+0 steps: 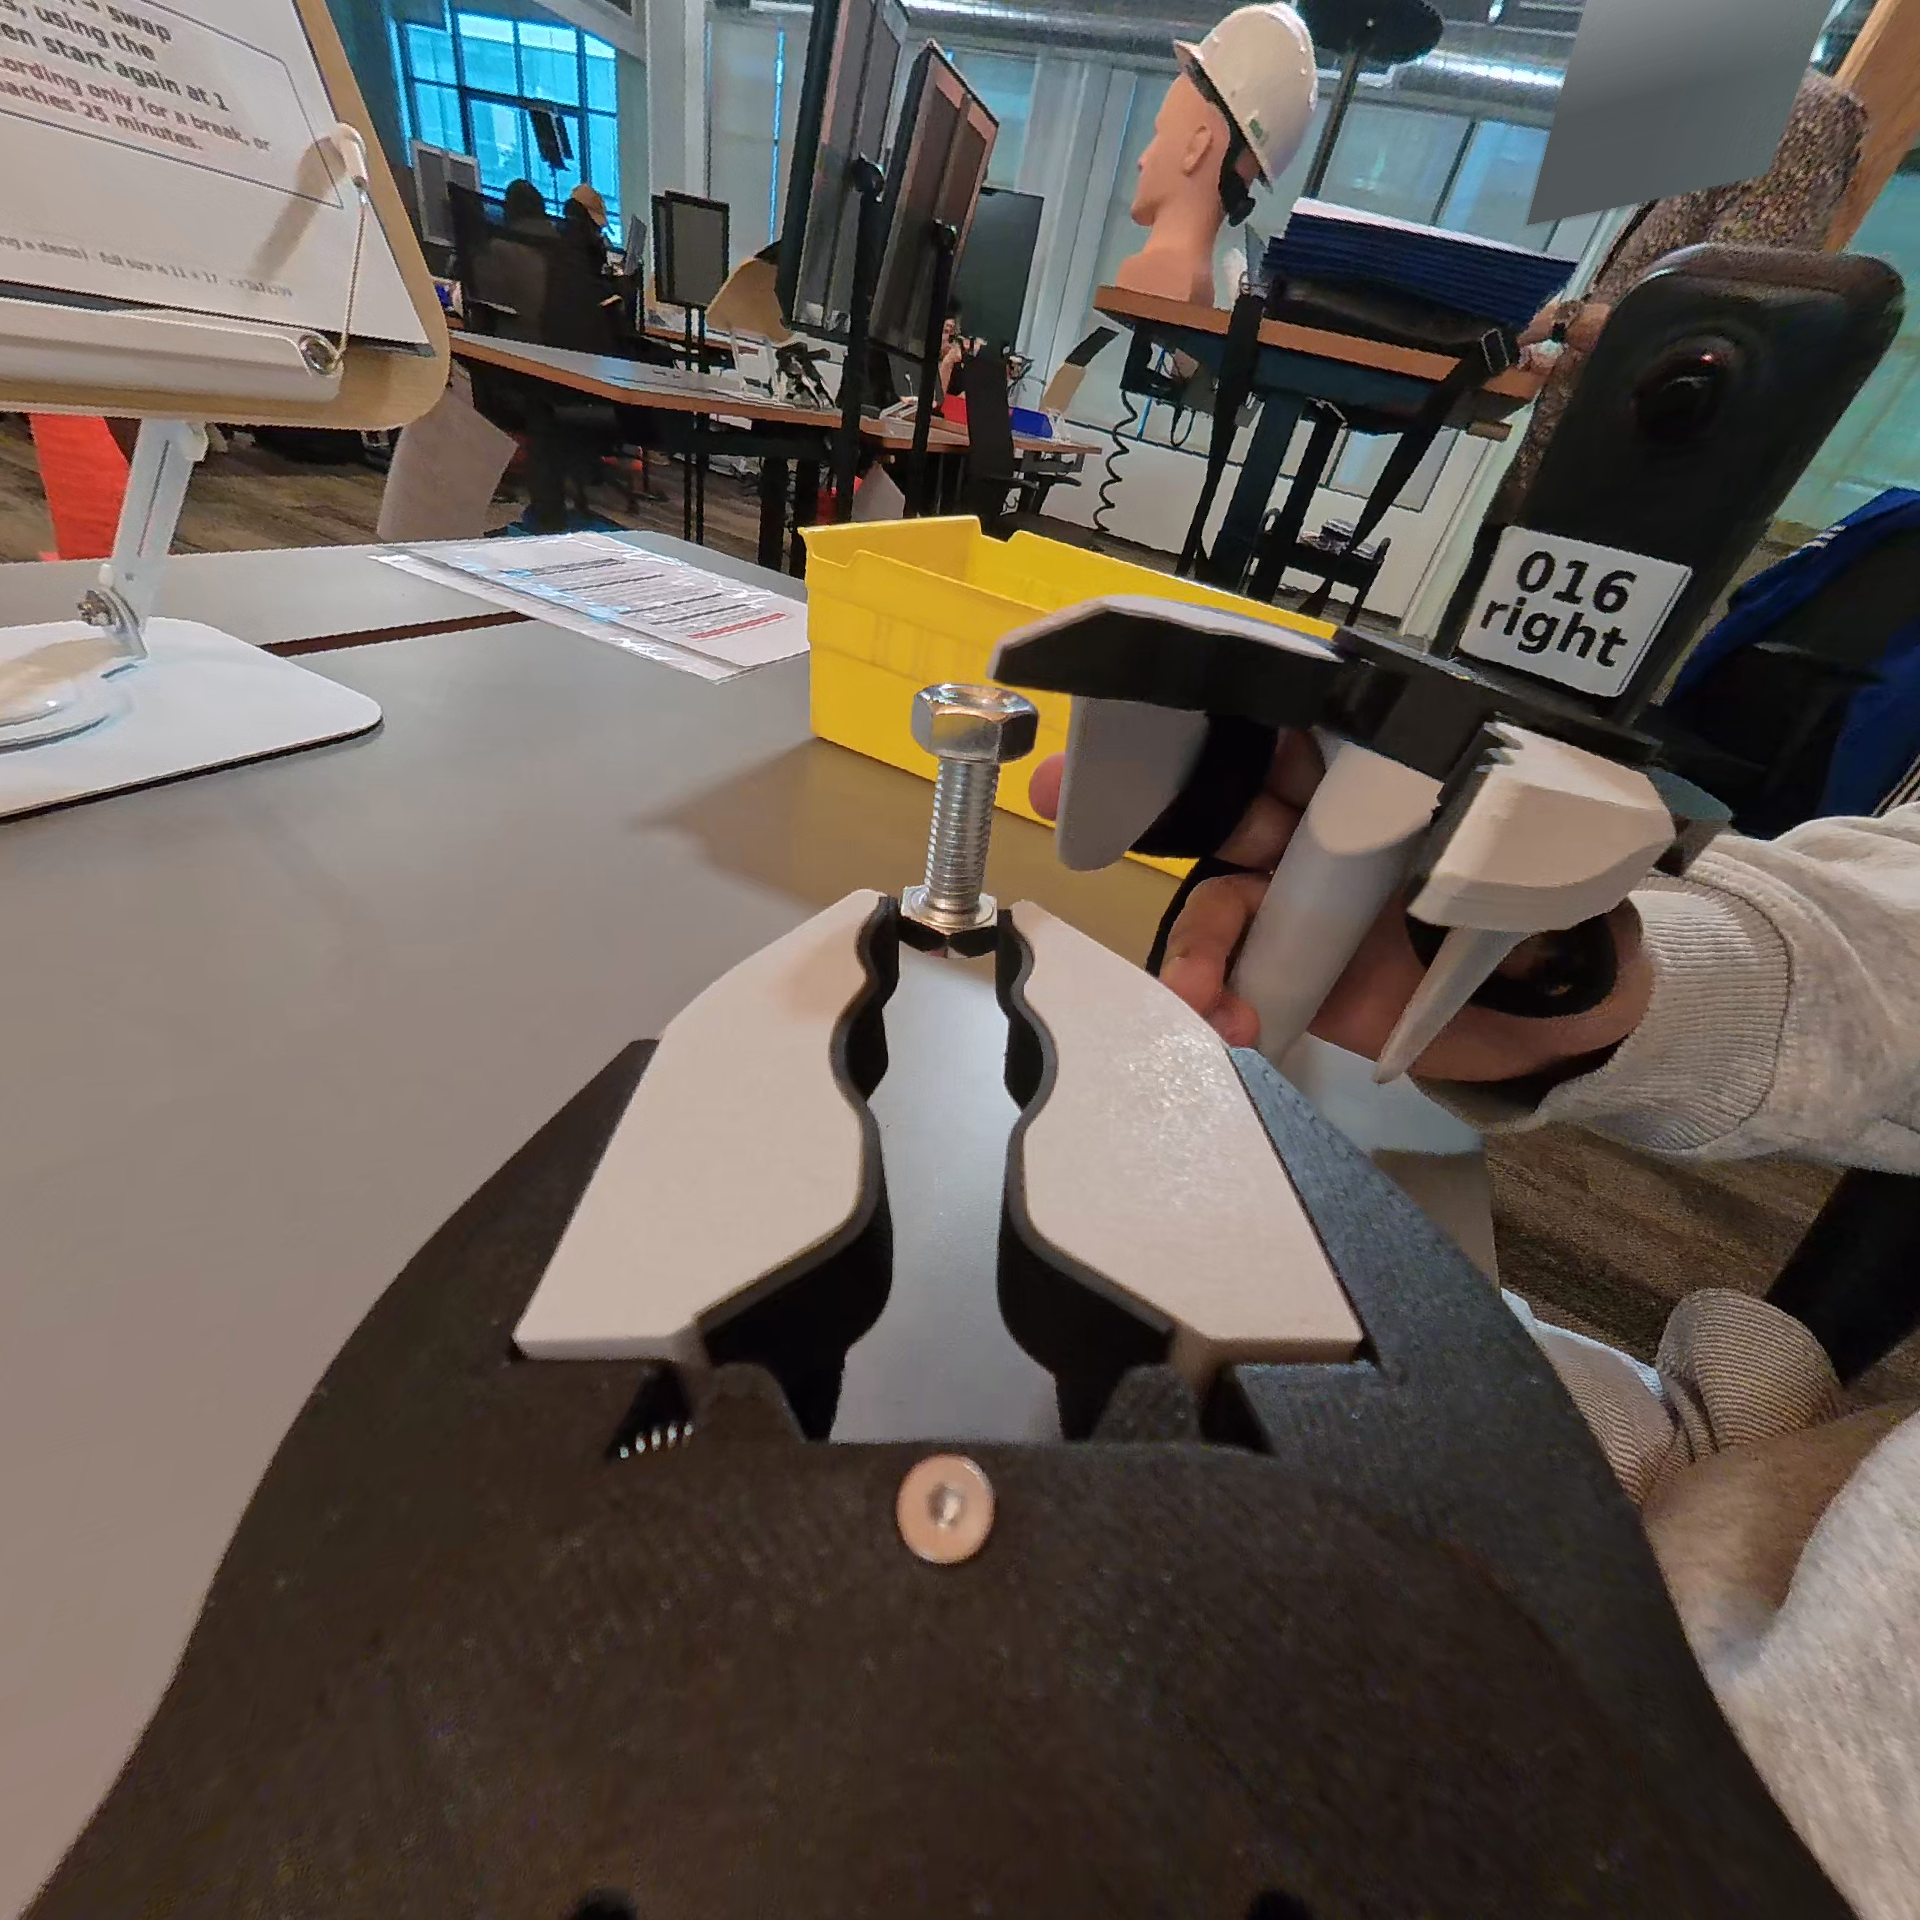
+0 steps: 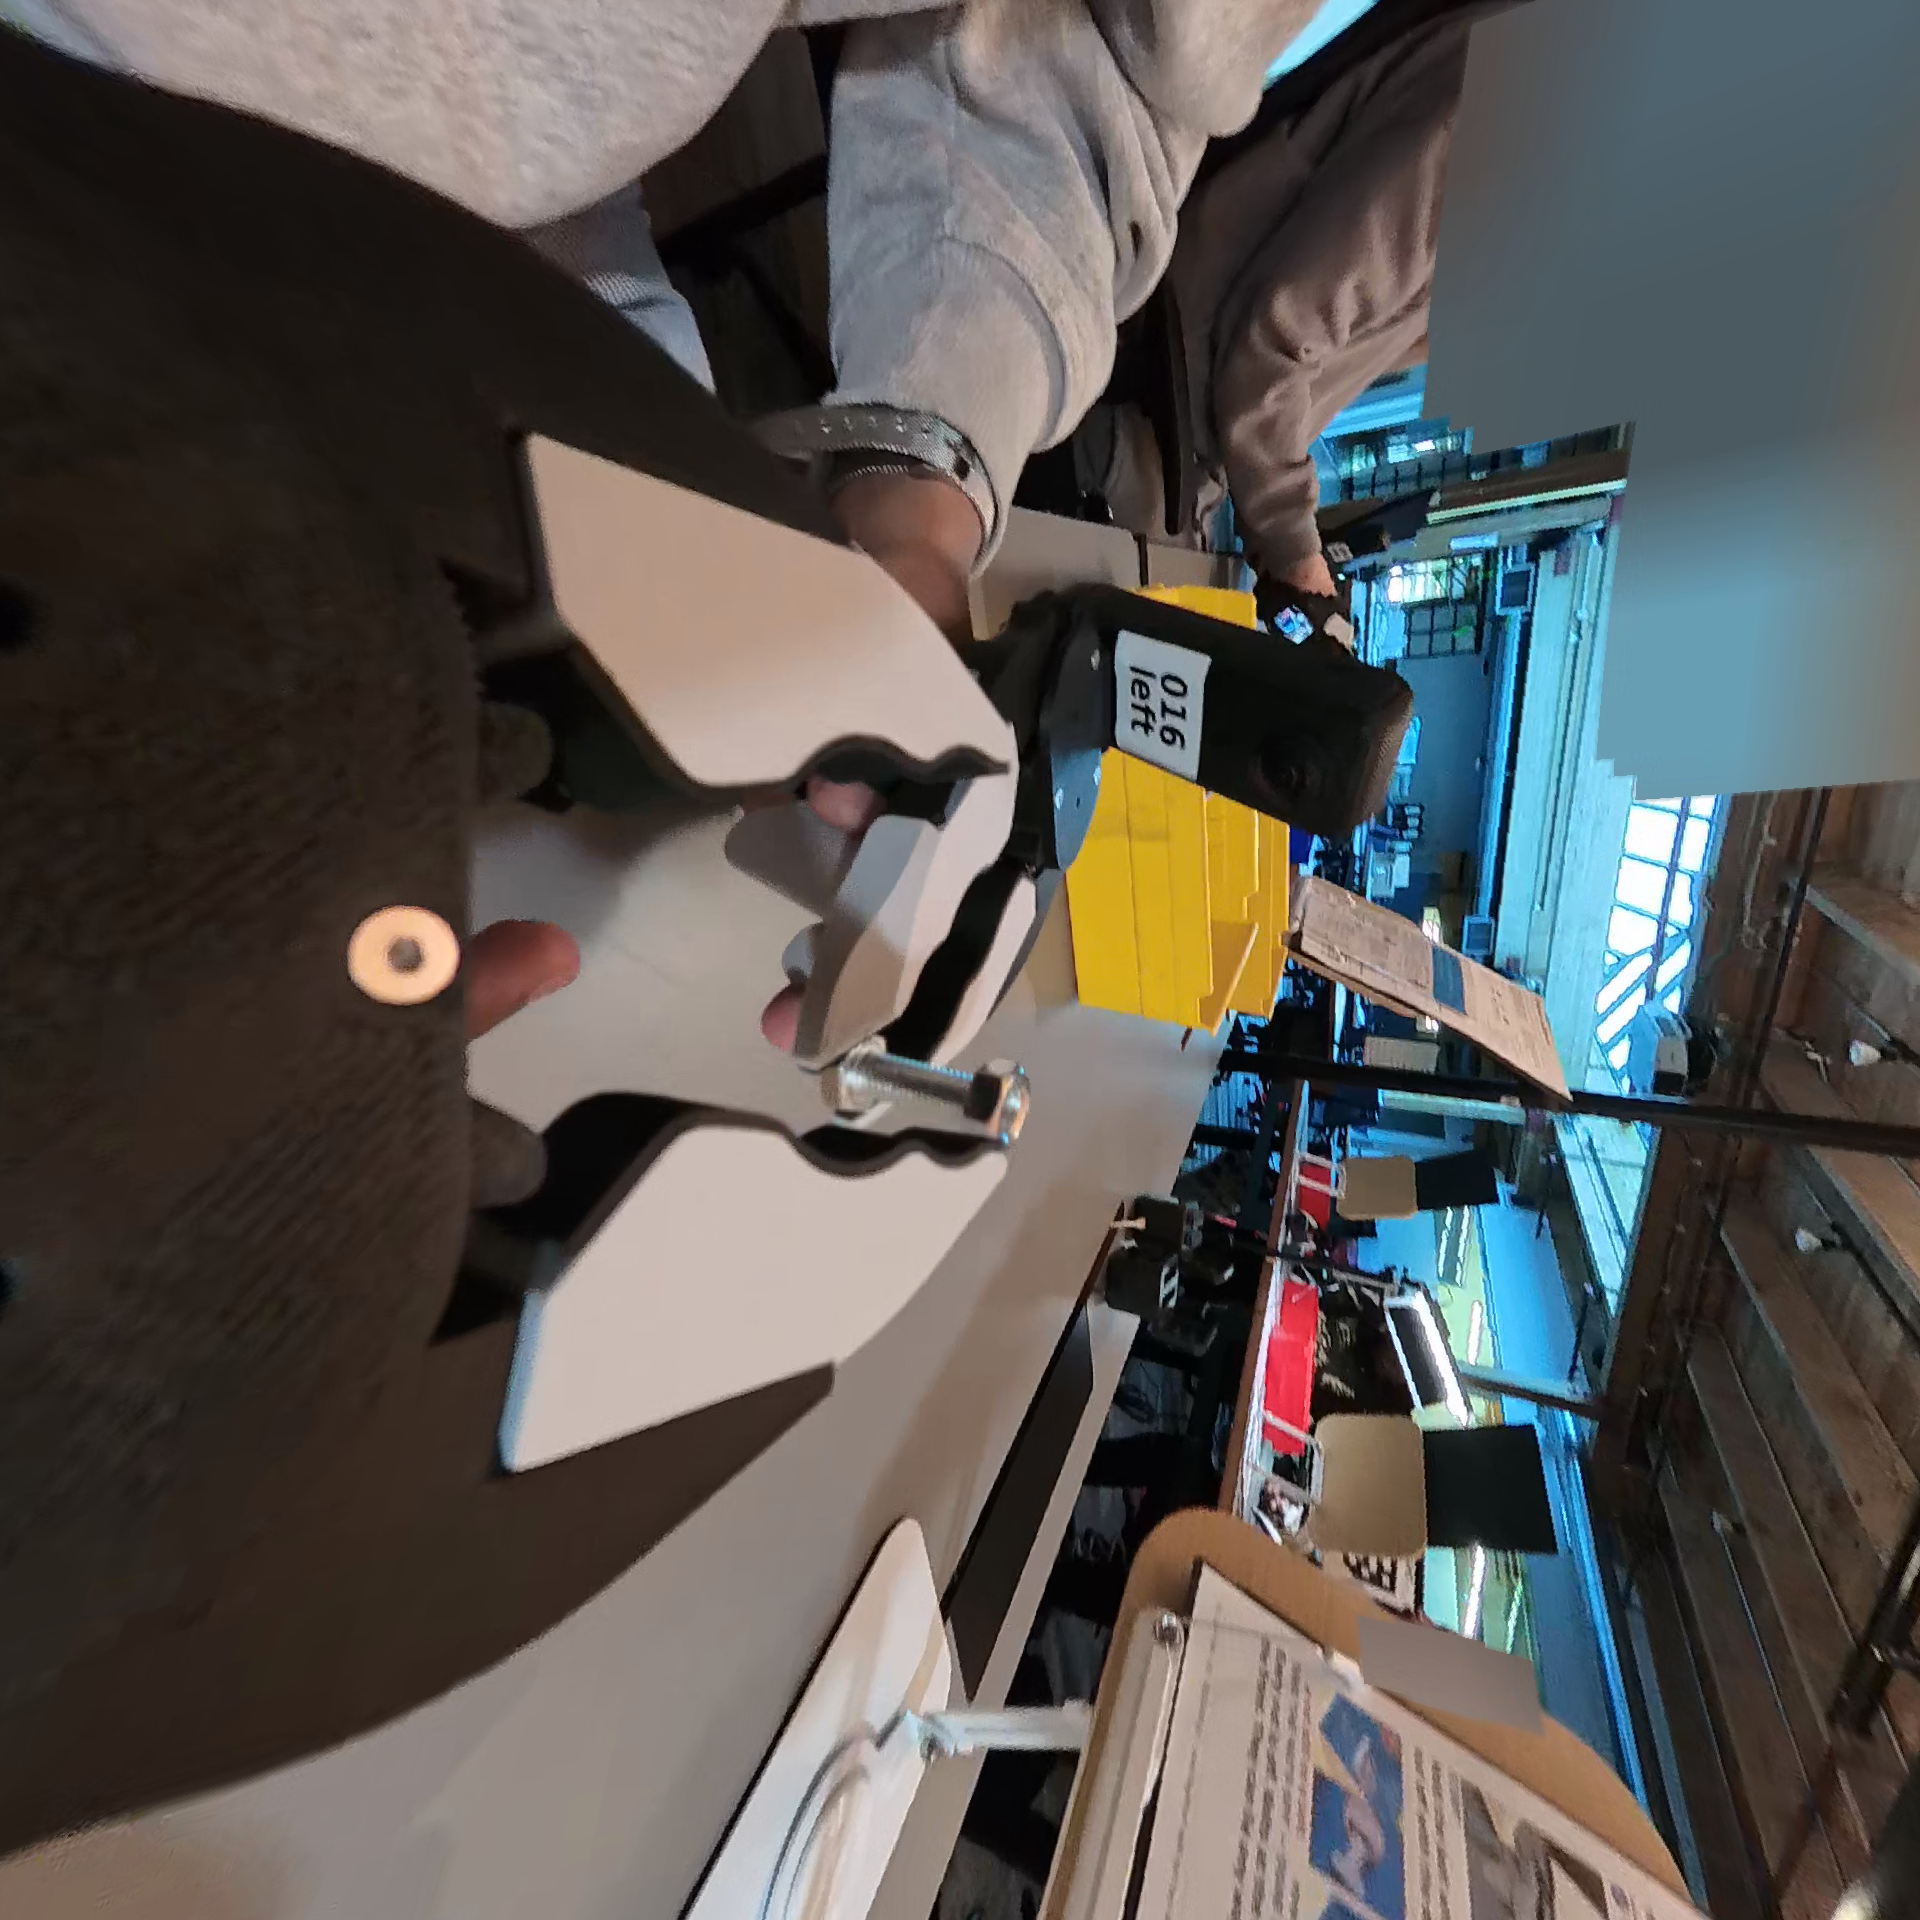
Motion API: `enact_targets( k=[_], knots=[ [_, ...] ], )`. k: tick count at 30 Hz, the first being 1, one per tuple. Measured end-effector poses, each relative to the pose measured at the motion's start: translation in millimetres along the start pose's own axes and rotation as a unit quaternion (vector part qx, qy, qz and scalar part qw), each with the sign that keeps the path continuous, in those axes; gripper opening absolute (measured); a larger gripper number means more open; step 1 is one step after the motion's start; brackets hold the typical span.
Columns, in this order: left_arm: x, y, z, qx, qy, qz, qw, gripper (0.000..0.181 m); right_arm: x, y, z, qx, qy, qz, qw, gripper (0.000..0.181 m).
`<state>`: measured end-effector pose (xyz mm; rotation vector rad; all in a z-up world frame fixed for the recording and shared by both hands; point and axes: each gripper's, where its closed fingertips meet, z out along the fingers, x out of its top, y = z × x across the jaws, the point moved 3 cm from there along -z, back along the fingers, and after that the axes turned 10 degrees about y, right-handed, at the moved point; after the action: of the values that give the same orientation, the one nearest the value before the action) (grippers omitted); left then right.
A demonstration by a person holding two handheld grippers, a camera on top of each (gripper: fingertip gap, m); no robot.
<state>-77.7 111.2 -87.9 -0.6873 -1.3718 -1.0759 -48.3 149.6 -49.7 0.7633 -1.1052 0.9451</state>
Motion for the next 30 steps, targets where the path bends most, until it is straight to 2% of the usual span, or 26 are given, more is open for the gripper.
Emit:
enact_targets(
  k=[4, 7, 10, 14, 18, 24, 27, 30],
  knots=[
    [0, 0, 0, 0.0, -0.001, 0.001, 1.0, 0.018, -4, 2, 1, -0.003, -0.005, 0.013, 1.0, 0.071],
    [0, 0, 0, 0.001, 0.0, -0.001, 1.0, 0.018, -7, -4, 2, 0.014, -0.013, 0.011, 1.0, 0.065],
    [0, 0, 0, 0.0, -0.001, 0.0, 1.0, 0.018, -6, -8, 1, 0.03, -0.02, 0.002, 0.999, 0.047],
    [0, 0, 0, 0.0, -0.002, 0.002, 1.0, 0.018, -3, -3, 0, 0.011, -0.011, 0.003, 1.0, 0.052],
    [0, 0, 0, 0.0, -0.002, 0.001, 1.0, 0.018, -2, 3, 0, -0.013, -0.005, 0.004, 1.0, 0.067],
    [0, 0, 0, 0.0, -0.001, 0.001, 1.0, 0.018, -6, -8, 2, 0.025, -0.019, 0.01, 0.999, 0.05],
    [0, 1, 0, -0.001, -0.002, 0.001, 1.0, 0.018, -3, -4, 1, 0.011, -0.013, 0.007, 1.0, 0.052],
    [0, 1, 0, -0.001, -0.002, 0.001, 1.0, 0.018, -1, 1, 1, -0.01, -0.003, 0.014, 1.0, 0.063]
  ],
)
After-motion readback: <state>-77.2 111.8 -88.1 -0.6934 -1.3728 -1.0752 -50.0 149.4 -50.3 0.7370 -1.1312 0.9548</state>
